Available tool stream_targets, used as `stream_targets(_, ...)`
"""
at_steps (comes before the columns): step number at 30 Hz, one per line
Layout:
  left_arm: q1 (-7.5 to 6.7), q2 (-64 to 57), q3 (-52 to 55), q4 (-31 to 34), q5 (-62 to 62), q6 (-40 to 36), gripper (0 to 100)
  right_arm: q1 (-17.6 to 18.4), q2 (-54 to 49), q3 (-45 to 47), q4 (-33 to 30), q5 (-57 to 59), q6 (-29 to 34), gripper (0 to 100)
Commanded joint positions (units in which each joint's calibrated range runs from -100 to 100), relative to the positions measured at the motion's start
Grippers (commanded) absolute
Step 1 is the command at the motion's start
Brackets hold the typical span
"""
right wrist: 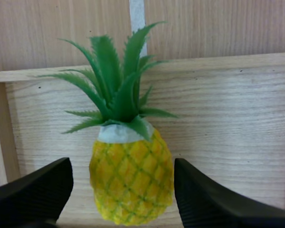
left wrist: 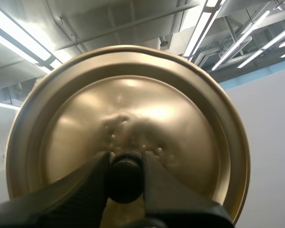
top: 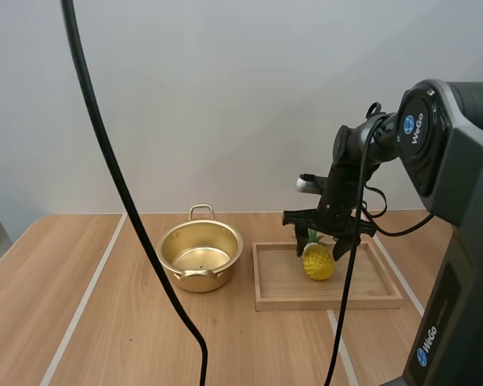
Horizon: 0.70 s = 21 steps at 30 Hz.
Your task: Open the pot, put the pineapple inside, and close it
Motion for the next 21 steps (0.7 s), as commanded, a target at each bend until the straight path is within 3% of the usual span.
stream_targets(1, -0.12, -0.20, -0.18, 0.18, -1.85, -0.33, 0, 0.19, 0.49, -0.54, -0.49, -0.55, -0.34, 100)
stream_targets(21, -0.12, -0.20, -0.18, 0.18, -1.85, -0.33, 0, 0.29, 5.51, -0.54, -1.47, -3.70, -0.34, 100)
